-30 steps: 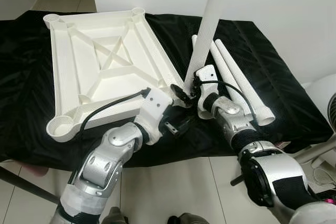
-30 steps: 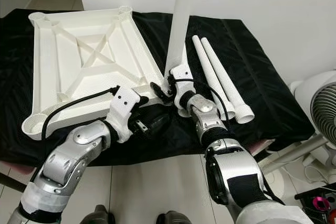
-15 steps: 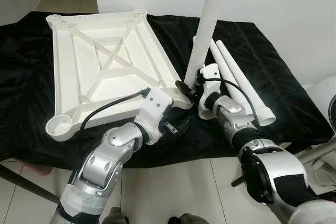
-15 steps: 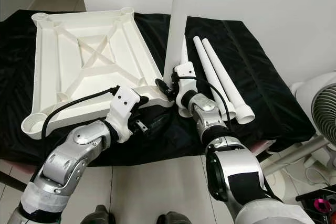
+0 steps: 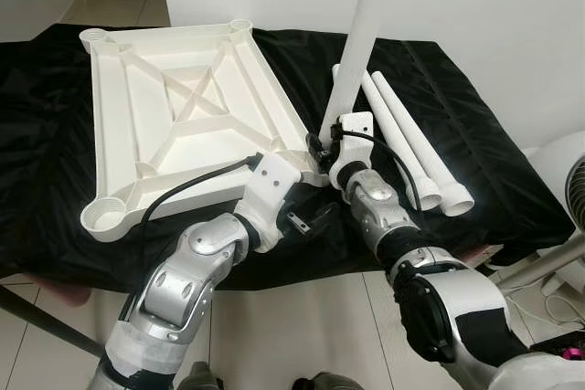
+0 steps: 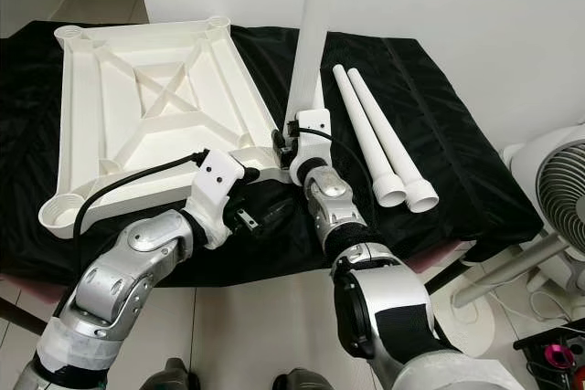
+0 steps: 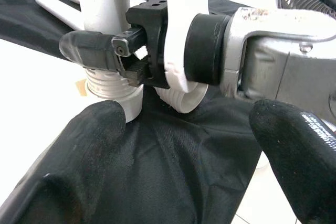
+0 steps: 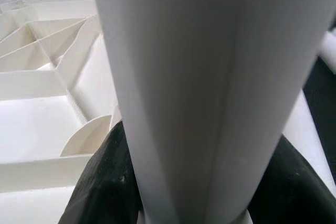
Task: Building children table
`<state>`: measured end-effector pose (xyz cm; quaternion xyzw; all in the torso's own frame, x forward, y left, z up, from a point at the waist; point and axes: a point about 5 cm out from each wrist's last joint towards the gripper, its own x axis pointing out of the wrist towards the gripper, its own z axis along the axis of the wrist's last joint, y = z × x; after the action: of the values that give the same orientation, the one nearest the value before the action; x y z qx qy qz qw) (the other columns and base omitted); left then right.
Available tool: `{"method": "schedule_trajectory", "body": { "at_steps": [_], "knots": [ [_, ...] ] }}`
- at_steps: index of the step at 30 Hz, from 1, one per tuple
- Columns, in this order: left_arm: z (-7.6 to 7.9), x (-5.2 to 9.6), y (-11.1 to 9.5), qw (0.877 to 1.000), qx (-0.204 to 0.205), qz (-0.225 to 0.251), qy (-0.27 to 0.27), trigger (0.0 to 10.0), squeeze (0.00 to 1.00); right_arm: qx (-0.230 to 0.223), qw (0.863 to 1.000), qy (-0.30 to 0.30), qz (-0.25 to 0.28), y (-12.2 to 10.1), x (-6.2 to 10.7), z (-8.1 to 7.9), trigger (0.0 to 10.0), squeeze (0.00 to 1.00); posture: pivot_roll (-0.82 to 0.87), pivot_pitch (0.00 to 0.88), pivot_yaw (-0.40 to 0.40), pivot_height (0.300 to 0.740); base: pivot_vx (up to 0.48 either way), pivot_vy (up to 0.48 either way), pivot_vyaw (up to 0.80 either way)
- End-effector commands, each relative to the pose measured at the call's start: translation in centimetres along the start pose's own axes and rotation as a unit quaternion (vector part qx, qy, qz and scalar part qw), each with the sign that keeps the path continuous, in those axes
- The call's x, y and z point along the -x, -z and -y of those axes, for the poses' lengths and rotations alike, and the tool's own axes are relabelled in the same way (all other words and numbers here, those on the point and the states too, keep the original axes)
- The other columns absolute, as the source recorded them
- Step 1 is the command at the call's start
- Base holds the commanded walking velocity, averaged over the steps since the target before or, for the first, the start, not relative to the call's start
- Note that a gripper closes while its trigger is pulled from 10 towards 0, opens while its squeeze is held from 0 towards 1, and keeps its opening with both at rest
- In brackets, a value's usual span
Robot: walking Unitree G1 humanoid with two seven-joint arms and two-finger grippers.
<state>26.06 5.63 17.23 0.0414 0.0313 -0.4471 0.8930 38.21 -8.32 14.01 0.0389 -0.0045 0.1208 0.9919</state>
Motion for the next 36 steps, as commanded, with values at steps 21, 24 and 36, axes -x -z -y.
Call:
{"method": "schedule_trajectory", "body": {
  "at_steps": [21, 24, 36],
  "knots": [
    [-0.9, 0.0, -0.1, 0.999, -0.008, 0.002, -0.052, 10.0, 0.0, -0.029, 0.996, 0.006, 0.081, -0.3, 1.5, -1.7, 10.0, 1.0, 0.02, 0.05, -0.071, 0.74, 0.0, 0.0, 0.0],
    [-1.0, 0.1, -0.1, 0.998, -0.009, 0.002, -0.058, 10.0, 0.0, -0.028, 0.996, 0.003, 0.087, -0.3, 1.7, -1.6, 10.0, 1.0, 0.02, 0.051, -0.07, 0.74, 0.0, 0.0, 0.0],
    [-3.2, 0.4, -0.8, 0.99, -0.002, 0.028, -0.138, 10.0, 0.0, -0.026, 0.991, -0.004, 0.132, -0.6, 3.8, -0.4, 10.0, 0.0, 0.01, 0.063, -0.062, 0.74, 0.0, 0.0, 0.0]
  ]
}}
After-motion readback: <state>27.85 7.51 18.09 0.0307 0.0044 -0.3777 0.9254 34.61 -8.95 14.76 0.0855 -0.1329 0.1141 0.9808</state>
